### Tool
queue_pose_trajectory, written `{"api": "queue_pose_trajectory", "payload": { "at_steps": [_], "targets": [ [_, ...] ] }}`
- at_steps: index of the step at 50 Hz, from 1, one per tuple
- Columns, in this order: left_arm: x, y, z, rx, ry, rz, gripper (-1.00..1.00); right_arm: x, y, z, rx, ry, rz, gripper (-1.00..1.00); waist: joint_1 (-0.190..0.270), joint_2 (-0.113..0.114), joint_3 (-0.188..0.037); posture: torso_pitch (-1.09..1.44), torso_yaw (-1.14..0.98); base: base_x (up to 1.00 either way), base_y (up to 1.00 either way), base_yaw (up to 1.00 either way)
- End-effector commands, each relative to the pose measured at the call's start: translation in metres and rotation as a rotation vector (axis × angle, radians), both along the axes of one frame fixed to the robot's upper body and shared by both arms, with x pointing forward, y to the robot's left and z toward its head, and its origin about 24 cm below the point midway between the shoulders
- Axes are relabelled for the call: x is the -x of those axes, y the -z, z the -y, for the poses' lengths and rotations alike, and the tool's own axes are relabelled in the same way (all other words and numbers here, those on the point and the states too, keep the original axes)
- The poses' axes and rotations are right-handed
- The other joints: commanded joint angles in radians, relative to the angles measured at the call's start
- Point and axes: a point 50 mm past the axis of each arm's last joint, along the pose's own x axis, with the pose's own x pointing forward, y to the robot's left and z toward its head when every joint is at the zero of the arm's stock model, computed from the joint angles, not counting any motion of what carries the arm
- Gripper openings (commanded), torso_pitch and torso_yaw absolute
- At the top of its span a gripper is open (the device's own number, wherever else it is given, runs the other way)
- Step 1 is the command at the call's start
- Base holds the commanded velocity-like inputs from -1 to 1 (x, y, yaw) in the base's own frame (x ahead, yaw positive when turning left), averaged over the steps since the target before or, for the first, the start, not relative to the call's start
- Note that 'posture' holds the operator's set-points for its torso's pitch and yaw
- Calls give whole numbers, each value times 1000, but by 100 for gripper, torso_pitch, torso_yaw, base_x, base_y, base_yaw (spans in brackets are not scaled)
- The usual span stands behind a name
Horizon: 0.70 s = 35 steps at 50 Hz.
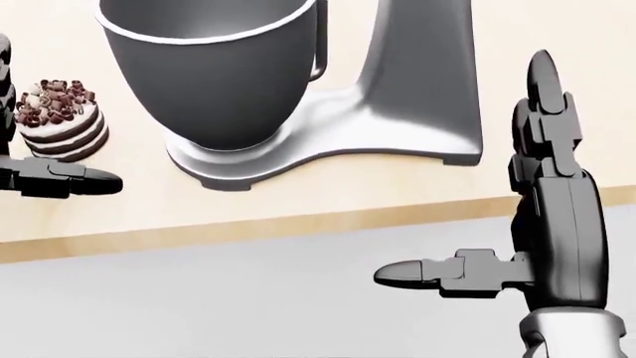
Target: Place the cake in the stand mixer bowl.
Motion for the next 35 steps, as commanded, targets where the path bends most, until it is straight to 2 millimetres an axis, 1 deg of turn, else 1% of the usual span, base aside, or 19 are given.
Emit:
{"api": "queue_pose_trajectory", "payload": {
  "at_steps": [1, 14, 23, 24, 26, 28, 30, 31, 33, 34, 35],
  "targets": [
    [-3, -21, 3, -19, 20, 86, 100, 4, -14, -2, 7, -8, 85, 100, -1, 3, -20, 0, 0, 0, 0, 0],
    [-14, -16, -2, -25, -1, 80, 100, 3, -11, -1, 0, -16, 83, 100, 1, 3, -25, 0, 0, 0, 0, 0],
    [-22, -14, 2, -48, -15, 56, 100, 2, -11, -2, -3, -23, 85, 100, 2, 1, -27, 0, 0, 0, 0, 0],
    [-23, -12, 2, -49, -14, 51, 86, 2, -11, -2, -3, -24, 86, 100, 2, 1, -27, 0, 0, 0, 0, 0],
    [-25, -11, 2, -50, -16, 43, 37, 2, -11, -2, -4, -26, 87, 100, 2, 1, -28, 0, 0, 0, 0, 0],
    [-25, -9, 2, -52, -15, 35, -3, 1, -10, -3, -5, -30, 86, 100, 2, 2, -29, 0, 0, 0, 0, 0],
    [-25, -8, 2, -50, -13, 28, -21, 2, -11, -3, -8, -33, 88, 100, 1, 3, -30, 0, 0, 0, 0, 0],
    [-25, -7, 2, -51, -11, 23, -36, 2, -11, -3, -8, -34, 88, 100, 1, 3, -31, 0, 0, 0, 0, 0],
    [-24, -5, 2, -53, -9, 17, -87, 2, -11, -4, -8, -36, 89, 100, 1, 4, -31, 0, 0, 0, 0, 0],
    [-24, -3, 2, -55, -7, 10, -100, 2, -11, -4, -8, -37, 90, 100, 2, 4, -32, 0, 0, 0, 0, 0],
    [-24, -2, 2, -56, -7, 8, -100, 2, -11, -4, -8, -38, 91, 100, 2, 5, -33, 0, 0, 0, 0, 0]
  ]
}}
